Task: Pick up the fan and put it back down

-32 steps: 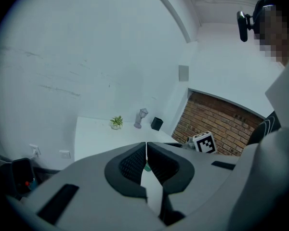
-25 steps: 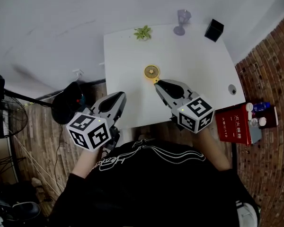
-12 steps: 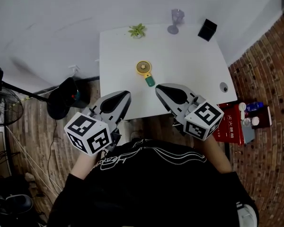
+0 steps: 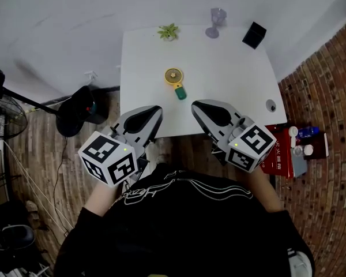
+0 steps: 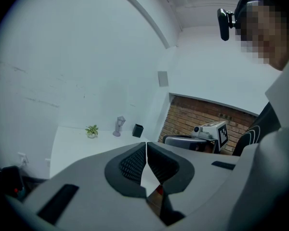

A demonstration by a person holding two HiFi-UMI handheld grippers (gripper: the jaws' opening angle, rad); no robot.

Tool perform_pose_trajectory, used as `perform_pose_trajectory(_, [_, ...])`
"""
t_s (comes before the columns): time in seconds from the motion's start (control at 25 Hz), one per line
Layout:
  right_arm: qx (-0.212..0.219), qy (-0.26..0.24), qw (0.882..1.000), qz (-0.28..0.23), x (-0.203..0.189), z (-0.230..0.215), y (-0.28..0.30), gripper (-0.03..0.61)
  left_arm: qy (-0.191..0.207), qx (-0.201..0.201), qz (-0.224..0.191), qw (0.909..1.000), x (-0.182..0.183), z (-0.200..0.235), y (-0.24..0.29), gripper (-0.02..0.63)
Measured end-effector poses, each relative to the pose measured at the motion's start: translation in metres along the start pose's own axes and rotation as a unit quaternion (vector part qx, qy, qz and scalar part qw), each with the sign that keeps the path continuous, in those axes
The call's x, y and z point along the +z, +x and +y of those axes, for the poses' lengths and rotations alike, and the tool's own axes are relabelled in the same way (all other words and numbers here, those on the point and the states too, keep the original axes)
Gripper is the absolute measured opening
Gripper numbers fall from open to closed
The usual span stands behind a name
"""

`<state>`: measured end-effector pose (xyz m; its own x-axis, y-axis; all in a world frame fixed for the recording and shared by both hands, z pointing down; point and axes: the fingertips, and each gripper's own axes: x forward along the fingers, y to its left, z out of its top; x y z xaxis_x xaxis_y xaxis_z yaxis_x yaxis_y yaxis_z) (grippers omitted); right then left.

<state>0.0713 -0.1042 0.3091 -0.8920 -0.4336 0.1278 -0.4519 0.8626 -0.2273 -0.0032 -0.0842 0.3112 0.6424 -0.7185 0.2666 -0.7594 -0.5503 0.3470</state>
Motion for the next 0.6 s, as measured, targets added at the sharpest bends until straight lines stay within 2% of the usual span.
perform_pose_trajectory(0.6, [0.012, -0.026, 0.999, -0.021, 0.010, 0.024, -0.032, 0.002, 0.020, 0.018, -0.008, 0.9996, -0.005, -0.035, -0.014, 0.034])
